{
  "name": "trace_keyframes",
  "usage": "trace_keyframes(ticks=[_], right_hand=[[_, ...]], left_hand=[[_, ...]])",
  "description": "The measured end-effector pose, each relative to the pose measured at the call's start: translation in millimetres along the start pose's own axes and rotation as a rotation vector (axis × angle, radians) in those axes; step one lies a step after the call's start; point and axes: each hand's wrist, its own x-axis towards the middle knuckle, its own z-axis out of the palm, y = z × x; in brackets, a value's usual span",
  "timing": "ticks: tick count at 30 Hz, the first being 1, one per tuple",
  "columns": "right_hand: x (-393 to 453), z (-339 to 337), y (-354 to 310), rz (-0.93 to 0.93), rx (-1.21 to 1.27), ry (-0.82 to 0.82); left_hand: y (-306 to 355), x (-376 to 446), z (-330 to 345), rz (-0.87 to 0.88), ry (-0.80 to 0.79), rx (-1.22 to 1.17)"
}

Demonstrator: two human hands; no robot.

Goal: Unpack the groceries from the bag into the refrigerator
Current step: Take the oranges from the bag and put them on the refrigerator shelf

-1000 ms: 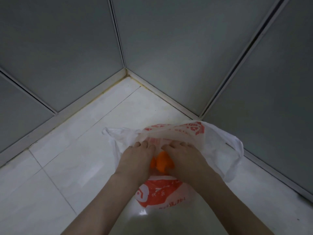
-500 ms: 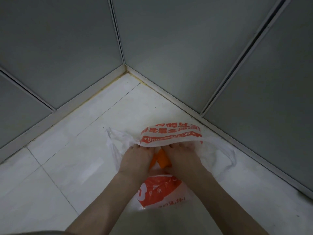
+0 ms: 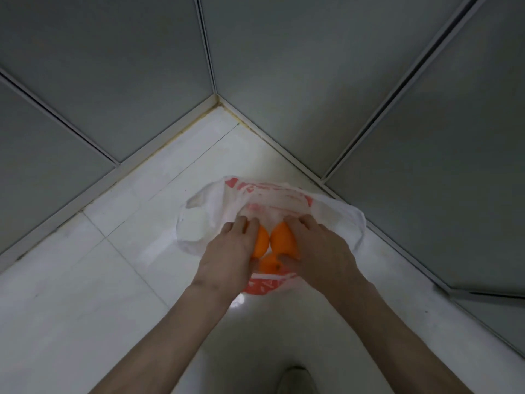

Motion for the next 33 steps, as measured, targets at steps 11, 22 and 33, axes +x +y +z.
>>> trace_keyframes(ticks=[11,22,33], right_hand=[[-136,-233,-95,0.037,0.152,0.155],[-275,-504,-230,-0.025,0.224,0.356],[-381,-644,-353,-0.298,0.47,0.463]], left_hand=[[48,-133,-251,-0.108,0.211,-0.348],[92,-281,-542,-0.123,0.376,-0.42],[103,-432,-709,-0.206,0.694,-0.519]])
